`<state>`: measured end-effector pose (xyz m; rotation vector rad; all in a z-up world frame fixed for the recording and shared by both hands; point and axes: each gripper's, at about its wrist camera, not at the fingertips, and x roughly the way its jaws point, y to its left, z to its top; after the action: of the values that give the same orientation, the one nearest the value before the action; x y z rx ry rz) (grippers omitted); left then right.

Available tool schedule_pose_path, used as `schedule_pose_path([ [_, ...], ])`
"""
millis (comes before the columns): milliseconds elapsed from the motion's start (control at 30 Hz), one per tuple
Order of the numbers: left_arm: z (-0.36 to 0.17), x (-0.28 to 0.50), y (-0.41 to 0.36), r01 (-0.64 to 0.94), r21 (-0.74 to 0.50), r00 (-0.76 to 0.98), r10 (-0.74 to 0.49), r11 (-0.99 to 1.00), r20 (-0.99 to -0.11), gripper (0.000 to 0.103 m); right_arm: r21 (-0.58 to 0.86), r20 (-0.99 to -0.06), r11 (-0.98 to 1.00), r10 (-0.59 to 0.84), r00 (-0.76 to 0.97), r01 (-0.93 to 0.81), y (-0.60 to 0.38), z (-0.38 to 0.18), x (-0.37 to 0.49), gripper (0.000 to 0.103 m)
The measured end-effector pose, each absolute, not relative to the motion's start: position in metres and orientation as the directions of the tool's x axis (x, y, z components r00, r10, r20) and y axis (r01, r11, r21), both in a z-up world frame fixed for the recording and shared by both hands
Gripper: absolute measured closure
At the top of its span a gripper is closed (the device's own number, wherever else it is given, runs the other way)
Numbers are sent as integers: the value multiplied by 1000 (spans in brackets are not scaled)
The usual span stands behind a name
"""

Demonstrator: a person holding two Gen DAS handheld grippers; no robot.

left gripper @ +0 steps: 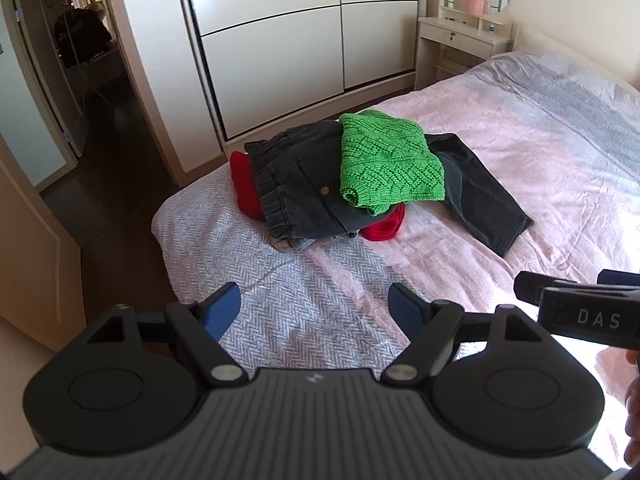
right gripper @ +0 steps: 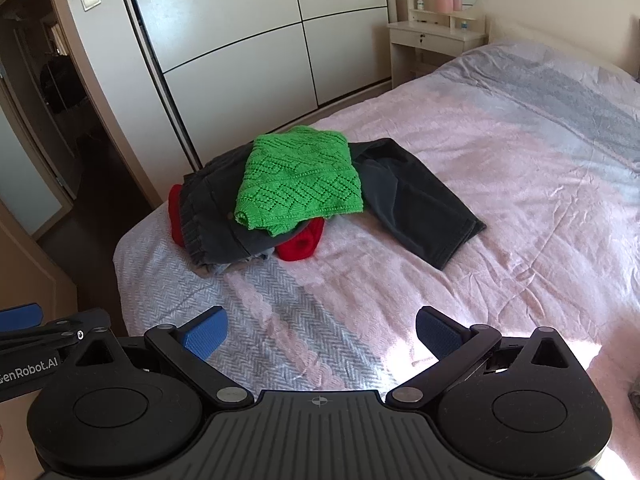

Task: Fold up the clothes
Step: 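Move both tools toward the green knit sweater on the clothes pile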

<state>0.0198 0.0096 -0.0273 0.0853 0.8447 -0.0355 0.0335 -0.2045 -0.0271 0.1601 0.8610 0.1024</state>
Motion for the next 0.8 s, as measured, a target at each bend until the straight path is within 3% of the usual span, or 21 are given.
schedule_pose_path([
  [800, -33, 83, -3, 125, 55, 608, -33, 991, -793, 25, 200, -771, 978, 120, 626, 59, -202, -41, 63, 1],
])
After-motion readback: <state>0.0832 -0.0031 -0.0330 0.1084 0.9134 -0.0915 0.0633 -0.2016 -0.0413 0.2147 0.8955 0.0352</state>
